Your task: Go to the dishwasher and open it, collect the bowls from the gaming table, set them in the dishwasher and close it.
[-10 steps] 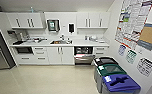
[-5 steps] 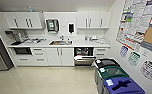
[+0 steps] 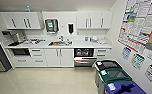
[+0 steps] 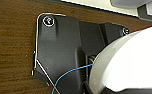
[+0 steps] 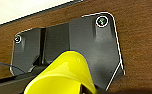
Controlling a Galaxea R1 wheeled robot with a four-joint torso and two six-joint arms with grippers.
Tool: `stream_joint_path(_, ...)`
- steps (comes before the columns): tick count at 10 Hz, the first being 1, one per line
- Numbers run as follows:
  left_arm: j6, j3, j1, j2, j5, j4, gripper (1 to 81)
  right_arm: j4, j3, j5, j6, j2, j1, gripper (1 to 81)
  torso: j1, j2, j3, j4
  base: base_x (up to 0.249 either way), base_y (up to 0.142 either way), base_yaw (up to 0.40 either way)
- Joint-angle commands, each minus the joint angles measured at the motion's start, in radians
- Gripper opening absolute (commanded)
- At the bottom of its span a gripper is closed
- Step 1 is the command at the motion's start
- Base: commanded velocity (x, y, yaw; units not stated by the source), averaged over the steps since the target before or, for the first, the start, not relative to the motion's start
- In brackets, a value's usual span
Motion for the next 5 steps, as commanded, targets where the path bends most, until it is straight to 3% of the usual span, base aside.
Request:
stream_joint_path(1,0.001,0.002,-0.032,-0.015,0.02,0.0,1.0,-0.009,0.003,-0.042,-0.002,-0.013,0.043,1.0,0.0,0.0,0.0,0.0,0.115,0.0,0.0)
stream_joint_path(5,0.0,0.002,-0.032,-0.017,0.02,0.0,1.0,-0.01,0.003,-0.042,-0.002,-0.013,0.045,1.0,0.0,0.0,0.0,0.0,0.098,0.0,0.0)
